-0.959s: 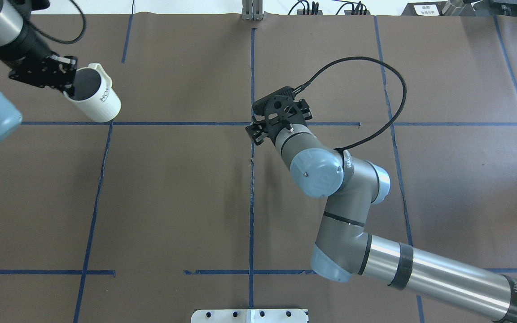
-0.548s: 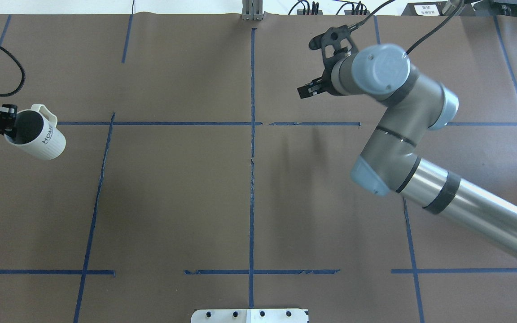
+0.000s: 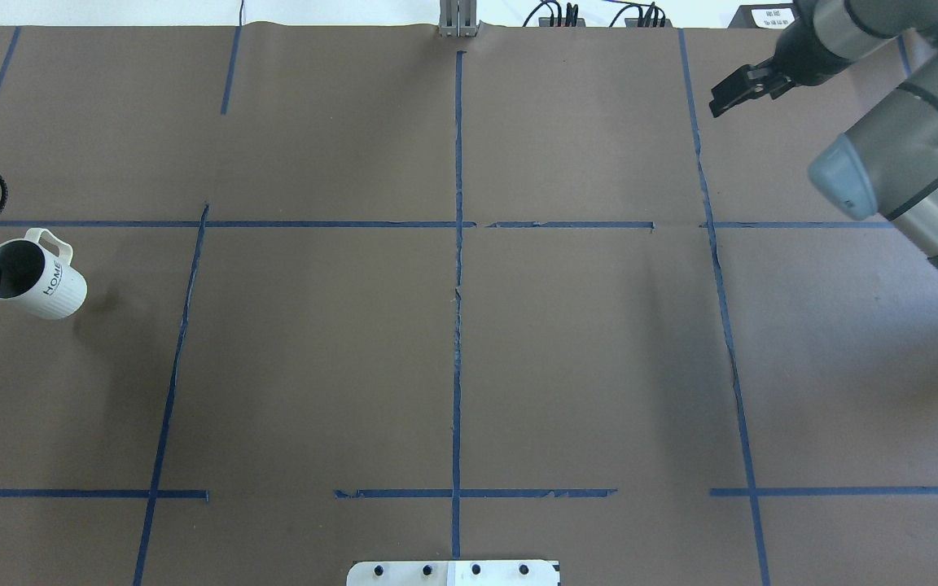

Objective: Left arm hands cup to right arm to dump lemon

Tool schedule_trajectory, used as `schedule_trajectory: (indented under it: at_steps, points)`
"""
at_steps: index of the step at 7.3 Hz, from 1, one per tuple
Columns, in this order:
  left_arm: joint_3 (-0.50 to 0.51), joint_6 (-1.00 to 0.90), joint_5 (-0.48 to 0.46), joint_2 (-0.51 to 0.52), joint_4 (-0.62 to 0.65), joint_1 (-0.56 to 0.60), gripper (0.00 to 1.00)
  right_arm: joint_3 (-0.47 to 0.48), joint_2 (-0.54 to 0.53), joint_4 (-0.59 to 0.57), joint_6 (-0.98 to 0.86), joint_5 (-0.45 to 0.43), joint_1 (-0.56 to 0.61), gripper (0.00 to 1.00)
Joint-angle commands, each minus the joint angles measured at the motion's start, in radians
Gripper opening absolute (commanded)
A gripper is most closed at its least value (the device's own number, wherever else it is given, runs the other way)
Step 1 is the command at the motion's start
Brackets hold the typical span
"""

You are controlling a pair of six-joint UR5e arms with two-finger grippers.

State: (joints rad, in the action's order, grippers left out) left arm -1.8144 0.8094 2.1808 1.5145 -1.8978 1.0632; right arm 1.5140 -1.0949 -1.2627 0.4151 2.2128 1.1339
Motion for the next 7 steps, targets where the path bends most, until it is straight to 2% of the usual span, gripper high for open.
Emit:
schedule_trajectory:
  at_steps: [1,2,4,5,6,7]
  points:
    - [0.093,-0.006,0.011,0.015,-0.084,0.000,0.39,0.005,-0.019,-0.120,-0.213,0.111,0.119,1.00]
    - [0.083,-0.013,0.005,0.012,-0.084,0.000,0.99,0.003,-0.038,-0.125,-0.243,0.111,0.128,1.00]
    - [0.064,-0.148,0.039,0.000,-0.063,0.015,1.00,0.011,-0.121,-0.119,-0.265,0.107,0.147,1.00]
    - [0.057,-0.247,0.057,0.001,-0.006,0.085,1.00,0.034,-0.185,-0.115,-0.266,0.102,0.156,1.00]
    - [0.037,-0.409,0.057,0.003,0.099,0.151,1.00,0.034,-0.215,-0.121,-0.281,0.104,0.191,1.00]
    - [-0.001,-0.610,0.057,0.010,0.270,0.237,1.00,0.035,-0.262,-0.125,-0.368,0.108,0.234,1.00]
